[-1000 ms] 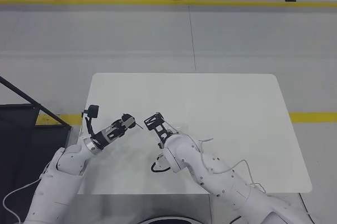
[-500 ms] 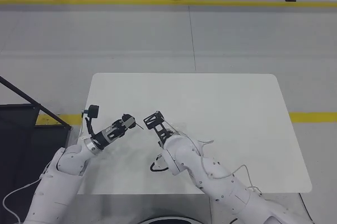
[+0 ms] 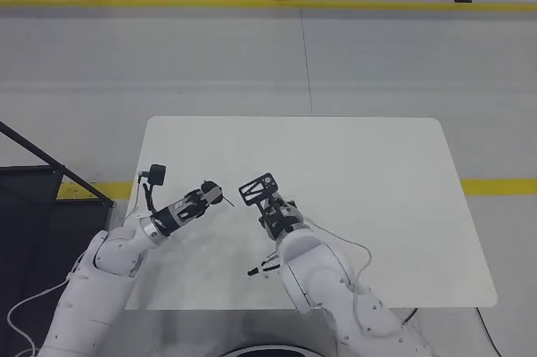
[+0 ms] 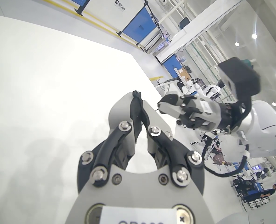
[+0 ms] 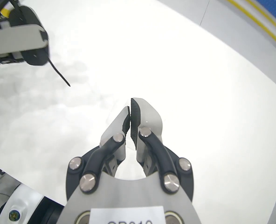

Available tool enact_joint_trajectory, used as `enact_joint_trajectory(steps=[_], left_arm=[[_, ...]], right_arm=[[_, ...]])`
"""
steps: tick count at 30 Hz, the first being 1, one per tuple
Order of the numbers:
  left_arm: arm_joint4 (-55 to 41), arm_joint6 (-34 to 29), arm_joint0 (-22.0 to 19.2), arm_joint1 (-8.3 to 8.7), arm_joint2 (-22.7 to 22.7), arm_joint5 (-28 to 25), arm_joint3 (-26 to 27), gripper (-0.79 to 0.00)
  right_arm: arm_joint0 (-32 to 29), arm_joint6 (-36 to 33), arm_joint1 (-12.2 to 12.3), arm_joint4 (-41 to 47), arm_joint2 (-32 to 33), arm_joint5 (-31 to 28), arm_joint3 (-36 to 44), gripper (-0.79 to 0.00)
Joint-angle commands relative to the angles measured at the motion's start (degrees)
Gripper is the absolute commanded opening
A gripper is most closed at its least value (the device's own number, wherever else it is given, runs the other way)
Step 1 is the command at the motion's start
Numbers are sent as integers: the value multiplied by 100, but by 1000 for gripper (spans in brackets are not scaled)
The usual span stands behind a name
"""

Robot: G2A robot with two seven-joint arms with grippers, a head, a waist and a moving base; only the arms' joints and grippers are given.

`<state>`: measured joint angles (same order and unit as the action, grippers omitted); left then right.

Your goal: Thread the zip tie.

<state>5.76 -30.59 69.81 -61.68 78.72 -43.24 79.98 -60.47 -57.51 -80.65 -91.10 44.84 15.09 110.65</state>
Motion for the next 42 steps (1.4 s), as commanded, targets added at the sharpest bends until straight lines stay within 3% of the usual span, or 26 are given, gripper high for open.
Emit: enact_joint_trajectory(steps=[1,8,16,23,27,38,42], left_arm=[[1,-174,-74,4,-62,64,-12,-785],[37,-775,-309,10,-349,170,35,-785],[-278,-1524,-640,-6,-770,285,110,-785],[-462,-2180,-1096,-46,-1214,389,-9,-785],[-354,-2243,-1265,-74,-1417,367,-6,-785],[-332,-2204,-1259,-77,-1430,384,11,-785],[3,-2345,-1300,-65,-1541,296,252,-785]], right_arm=[[-425,439,81,-135,181,-237,421,-785],[-1630,2221,324,39,805,-1347,1268,-785],[-2546,4451,640,800,1848,-3892,1396,-785],[-2799,5564,832,1181,2626,-5538,1192,-785],[-2850,5792,900,1360,2849,-6050,1013,-785],[-2850,5792,900,1360,2849,-6050,1013,-785],[-2786,5742,903,1423,2762,-6028,915,-785]])
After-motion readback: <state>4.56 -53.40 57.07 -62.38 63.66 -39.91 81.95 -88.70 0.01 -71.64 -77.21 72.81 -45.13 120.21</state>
